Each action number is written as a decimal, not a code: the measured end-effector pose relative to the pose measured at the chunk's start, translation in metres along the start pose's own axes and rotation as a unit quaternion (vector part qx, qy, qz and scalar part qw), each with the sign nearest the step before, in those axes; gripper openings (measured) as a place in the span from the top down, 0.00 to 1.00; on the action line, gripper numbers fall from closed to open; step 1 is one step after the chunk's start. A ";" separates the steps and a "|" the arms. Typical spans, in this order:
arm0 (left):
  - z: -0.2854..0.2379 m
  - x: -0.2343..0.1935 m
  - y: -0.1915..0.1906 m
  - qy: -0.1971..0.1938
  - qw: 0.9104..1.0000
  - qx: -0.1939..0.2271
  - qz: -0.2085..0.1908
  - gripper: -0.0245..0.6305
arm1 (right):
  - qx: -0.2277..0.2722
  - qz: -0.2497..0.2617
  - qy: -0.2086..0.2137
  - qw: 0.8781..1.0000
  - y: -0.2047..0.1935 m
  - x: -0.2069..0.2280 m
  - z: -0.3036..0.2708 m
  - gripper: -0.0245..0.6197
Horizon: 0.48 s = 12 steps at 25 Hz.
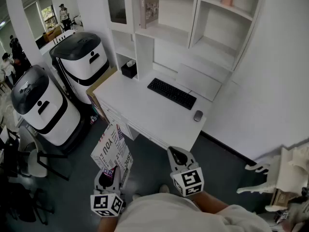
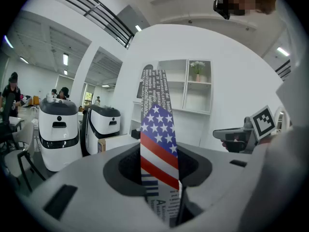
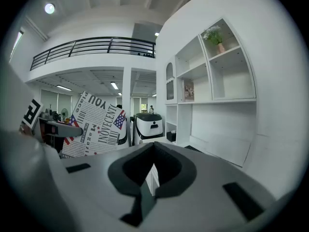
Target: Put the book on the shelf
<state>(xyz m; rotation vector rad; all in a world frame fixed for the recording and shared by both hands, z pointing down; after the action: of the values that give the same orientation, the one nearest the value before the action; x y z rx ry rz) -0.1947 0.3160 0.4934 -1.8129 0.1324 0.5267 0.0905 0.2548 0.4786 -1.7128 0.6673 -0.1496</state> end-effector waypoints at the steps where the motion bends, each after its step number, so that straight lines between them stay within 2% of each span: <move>1: 0.000 0.000 0.000 0.000 1.000 0.000 0.000 0.74 | 0.000 0.000 0.000 1.000 0.000 0.000 0.000 0.96; 12: -0.004 0.003 0.002 0.003 1.000 0.010 -0.004 0.74 | 0.009 0.001 -0.008 1.000 0.001 0.011 0.003 0.96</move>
<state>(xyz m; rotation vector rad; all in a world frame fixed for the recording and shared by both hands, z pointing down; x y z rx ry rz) -0.1919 0.3121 0.4909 -1.7953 0.1340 0.5133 0.1008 0.2513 0.4745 -1.6949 0.6554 -0.1396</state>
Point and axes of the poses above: the fingertips, and each gripper's own axes: z backward along the fingers, x to its right, y out of its top, the point moved 8 cm from there along z, backward along the fingers, and after that the axes turned 14 degrees about z, right-handed, at the moved point
